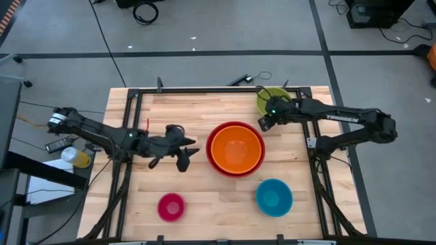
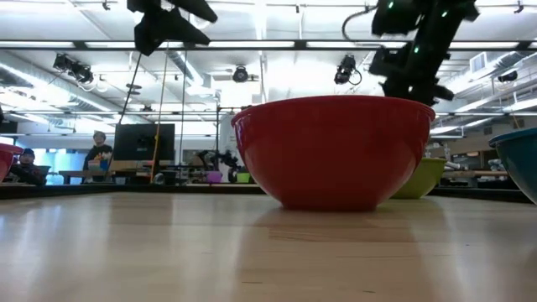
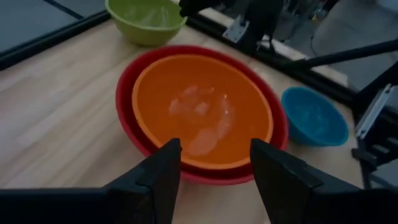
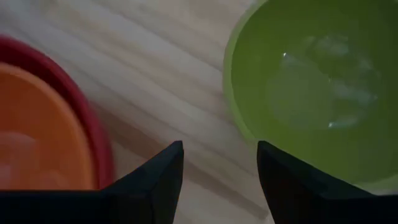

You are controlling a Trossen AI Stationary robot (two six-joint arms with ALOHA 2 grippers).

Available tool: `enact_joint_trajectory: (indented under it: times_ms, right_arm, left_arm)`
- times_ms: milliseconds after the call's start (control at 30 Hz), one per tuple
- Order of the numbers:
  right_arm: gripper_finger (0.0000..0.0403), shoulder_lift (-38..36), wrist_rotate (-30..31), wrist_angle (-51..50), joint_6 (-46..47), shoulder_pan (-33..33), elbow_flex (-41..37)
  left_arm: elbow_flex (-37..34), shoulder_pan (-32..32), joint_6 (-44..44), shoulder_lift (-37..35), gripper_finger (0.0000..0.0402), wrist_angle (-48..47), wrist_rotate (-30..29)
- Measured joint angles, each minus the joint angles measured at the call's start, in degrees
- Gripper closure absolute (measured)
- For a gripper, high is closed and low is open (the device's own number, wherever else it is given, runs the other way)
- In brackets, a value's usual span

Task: Nest bowls inside each other
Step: Stack the green bowl into the orange bowl

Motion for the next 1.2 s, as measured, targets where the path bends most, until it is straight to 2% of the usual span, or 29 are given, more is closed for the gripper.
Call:
enact_joint_trajectory:
  times_ms: [200,467,567,667,700,933,1067,1200]
  right_arm:
    - [0.0197,7.0,-4.89,1.29,-9.95,-5.77,0.0]
    - [0.0208,15.4,-3.91,3.09,-17.86,-10.92,0.0]
    - [0.0258,17.33,-4.5,3.36,-21.6,-11.82,0.0]
    - [0.0356,17.89,-4.87,3.67,-25.33,-11.88,0.0]
    - [0.0375,17.58,-4.09,3.58,-25.34,-11.71,0.16]
    - [0.038,10.58,-4.85,-3.19,-19.62,-6.26,6.26]
    - [0.038,5.69,-4.98,-2.35,-13.75,0.85,11.31]
    - [0.038,4.43,-6.13,-0.33,-7.15,9.52,14.97]
  left_arm:
    - [0.04,-0.73,-1.85,-0.09,0.0208,0.39,-2.23]
    - [0.02,-0.83,-2.69,-0.07,0.0208,-1.39,-5.06]
    - [0.02,-0.81,-4.66,-0.07,0.0208,-3.64,-6.12]
    - [0.02,-0.84,-6.56,-0.07,0.0208,-5.52,-6.48]
    - [0.02,-0.84,-7.19,-0.07,0.0208,-6.25,-6.49]
    - [0.02,-0.84,-9.13,-0.07,0.0208,-7.57,-6.96]
    - [0.02,-0.84,-9.11,-0.07,0.0208,-7.6,-7.08]
    - [0.02,-0.33,-9.0,-0.07,0.0208,-7.6,-7.17]
